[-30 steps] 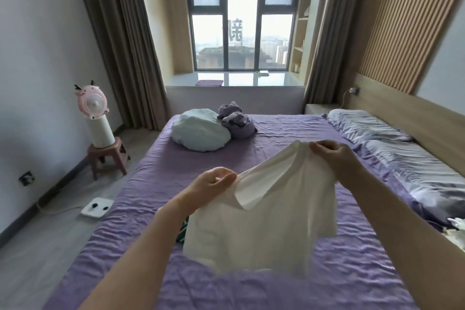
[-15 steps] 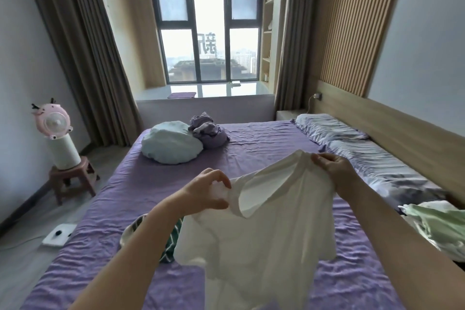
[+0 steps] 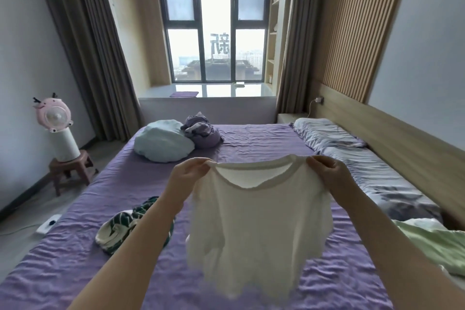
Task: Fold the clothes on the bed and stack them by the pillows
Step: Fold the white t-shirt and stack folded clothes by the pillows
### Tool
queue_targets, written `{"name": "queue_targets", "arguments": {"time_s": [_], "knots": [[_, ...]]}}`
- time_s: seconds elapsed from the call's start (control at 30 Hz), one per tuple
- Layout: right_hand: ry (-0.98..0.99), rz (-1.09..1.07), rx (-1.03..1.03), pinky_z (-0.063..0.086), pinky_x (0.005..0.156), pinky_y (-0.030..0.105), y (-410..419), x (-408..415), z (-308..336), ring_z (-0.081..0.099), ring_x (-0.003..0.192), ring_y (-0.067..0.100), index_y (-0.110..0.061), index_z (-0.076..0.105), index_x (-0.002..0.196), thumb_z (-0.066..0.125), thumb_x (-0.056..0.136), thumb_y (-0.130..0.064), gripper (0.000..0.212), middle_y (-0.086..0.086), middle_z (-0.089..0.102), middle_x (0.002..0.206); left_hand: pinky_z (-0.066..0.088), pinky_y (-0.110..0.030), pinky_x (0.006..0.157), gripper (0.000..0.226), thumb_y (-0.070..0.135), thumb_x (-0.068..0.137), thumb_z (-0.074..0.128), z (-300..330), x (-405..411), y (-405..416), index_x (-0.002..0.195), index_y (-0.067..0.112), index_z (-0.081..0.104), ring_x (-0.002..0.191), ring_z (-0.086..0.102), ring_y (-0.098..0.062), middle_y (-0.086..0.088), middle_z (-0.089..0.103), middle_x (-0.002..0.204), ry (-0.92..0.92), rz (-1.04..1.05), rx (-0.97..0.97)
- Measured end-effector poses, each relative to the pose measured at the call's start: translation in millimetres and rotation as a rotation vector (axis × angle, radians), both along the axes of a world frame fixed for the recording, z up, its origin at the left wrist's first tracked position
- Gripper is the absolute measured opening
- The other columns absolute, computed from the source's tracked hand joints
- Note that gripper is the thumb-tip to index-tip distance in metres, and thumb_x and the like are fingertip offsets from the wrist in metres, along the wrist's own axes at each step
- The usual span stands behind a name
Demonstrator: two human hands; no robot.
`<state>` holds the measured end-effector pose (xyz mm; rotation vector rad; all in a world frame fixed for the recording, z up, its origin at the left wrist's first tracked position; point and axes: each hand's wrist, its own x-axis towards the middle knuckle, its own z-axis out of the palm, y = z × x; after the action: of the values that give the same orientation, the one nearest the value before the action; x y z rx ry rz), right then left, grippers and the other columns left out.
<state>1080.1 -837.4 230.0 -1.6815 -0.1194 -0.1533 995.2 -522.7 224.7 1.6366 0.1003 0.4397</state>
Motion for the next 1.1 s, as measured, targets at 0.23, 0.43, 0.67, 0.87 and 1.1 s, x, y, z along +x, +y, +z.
{"name": "queue_targets", "arguments": {"time_s": [0.23,0.43,0.67,0.87,1.1], "knots": [[-0.217,0.05,-0.256,0.04,0.06,0.004,-34.3,18.6,9.4,0.057,0.067,0.001,-0.018,0.07,0.084,0.068,0.084,-0.019,0.001,-0.008,0.066,0.074,0.042,-0.032,0.074,0.02,0.008,0.092,0.054,-4.9,24.8,-38.4,0.091,0.02,0.071,0.083,0.058,-0.025,-0.011,0.066,0.088,-0.019,0.319,0.339],[-0.342,-0.056,-0.372,0.036,0.053,0.01,-51.9,15.2,-0.8,0.049,0.057,0.008,-0.019,0.06,0.084,0.064,0.088,-0.03,0.012,-0.001,0.056,0.064,0.046,-0.028,0.076,0.01,0.016,0.087,0.066,-9.4,24.1,-50.9,0.092,0.008,0.07,0.084,0.065,-0.025,-0.007,0.072,0.086,-0.022,0.574,0.476],[-0.348,-0.061,-0.267,0.033,0.052,0.012,-68.1,17.5,-10.5,0.042,0.054,0.005,-0.024,0.067,0.083,0.067,0.085,-0.031,0.008,0.004,0.056,0.064,0.044,-0.04,0.07,0.023,0.027,0.1,0.041,-25.0,10.9,-74.6,0.113,0.017,0.057,0.094,0.059,-0.032,-0.007,0.064,0.109,-0.076,0.646,0.792],[-0.337,-0.074,-0.417,0.035,0.059,0.011,-76.7,30.1,-20.3,0.053,0.067,0.002,-0.017,0.073,0.089,0.063,0.088,-0.025,0.014,-0.005,0.064,0.072,0.048,-0.04,0.058,0.034,0.033,0.099,0.038,-21.2,1.3,-54.4,0.112,0.009,0.06,0.07,0.065,-0.038,-0.014,0.069,0.079,-0.173,0.508,1.04],[-0.248,0.067,-0.581,0.036,0.058,0.012,-56.8,62.0,-54.8,0.058,0.07,0.013,-0.015,0.074,0.086,0.064,0.088,-0.026,0.015,0.0,0.066,0.071,0.048,-0.041,0.07,0.022,0.034,0.098,0.043,-50.5,41.8,-9.3,0.102,0.014,0.052,0.083,0.063,-0.036,-0.014,0.069,0.087,0.197,0.181,1.055]]}}
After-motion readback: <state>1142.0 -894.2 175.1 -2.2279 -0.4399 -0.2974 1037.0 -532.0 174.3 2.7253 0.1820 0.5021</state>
